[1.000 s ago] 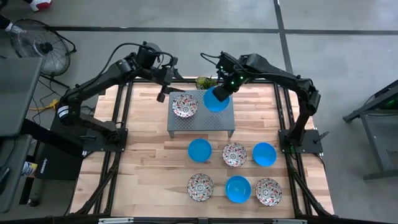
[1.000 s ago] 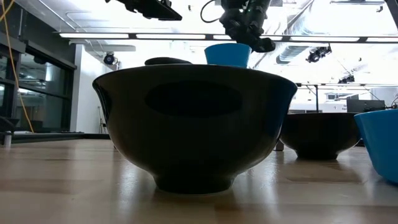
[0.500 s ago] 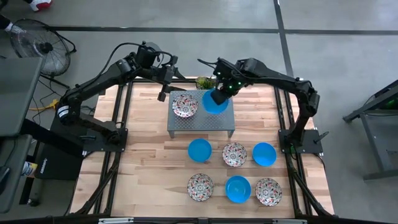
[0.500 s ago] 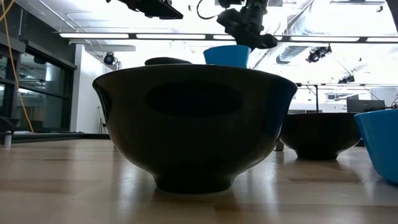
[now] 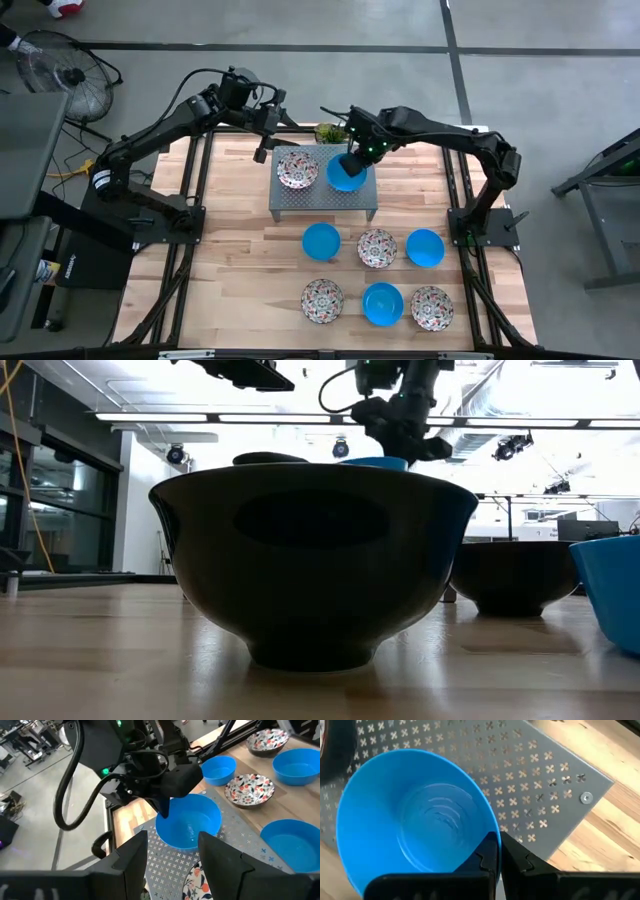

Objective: Pick & Place Mini bowls
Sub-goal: Put the blue bowl on the shelf

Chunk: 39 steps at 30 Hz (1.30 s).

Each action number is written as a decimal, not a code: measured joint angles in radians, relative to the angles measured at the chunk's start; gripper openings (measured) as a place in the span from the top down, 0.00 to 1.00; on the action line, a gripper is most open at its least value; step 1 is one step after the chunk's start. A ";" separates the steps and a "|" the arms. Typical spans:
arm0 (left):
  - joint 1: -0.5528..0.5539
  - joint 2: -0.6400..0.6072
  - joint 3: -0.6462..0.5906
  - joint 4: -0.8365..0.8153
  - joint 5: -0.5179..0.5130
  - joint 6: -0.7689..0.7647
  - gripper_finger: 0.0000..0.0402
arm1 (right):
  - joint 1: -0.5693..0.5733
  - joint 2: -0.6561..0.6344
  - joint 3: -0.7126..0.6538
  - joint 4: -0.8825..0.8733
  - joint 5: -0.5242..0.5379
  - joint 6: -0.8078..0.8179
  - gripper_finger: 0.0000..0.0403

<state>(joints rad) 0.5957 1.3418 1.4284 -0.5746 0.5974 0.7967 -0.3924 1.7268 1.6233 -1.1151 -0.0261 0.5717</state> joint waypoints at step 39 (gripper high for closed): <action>0.000 0.000 0.001 0.000 -0.033 -0.046 0.58 | -0.035 -0.084 -0.101 0.044 -0.037 -0.027 0.93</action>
<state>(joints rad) 0.5953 1.3422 1.4292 -0.5750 0.5644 0.7509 -0.4274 1.6432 1.5223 -1.0714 -0.0635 0.5443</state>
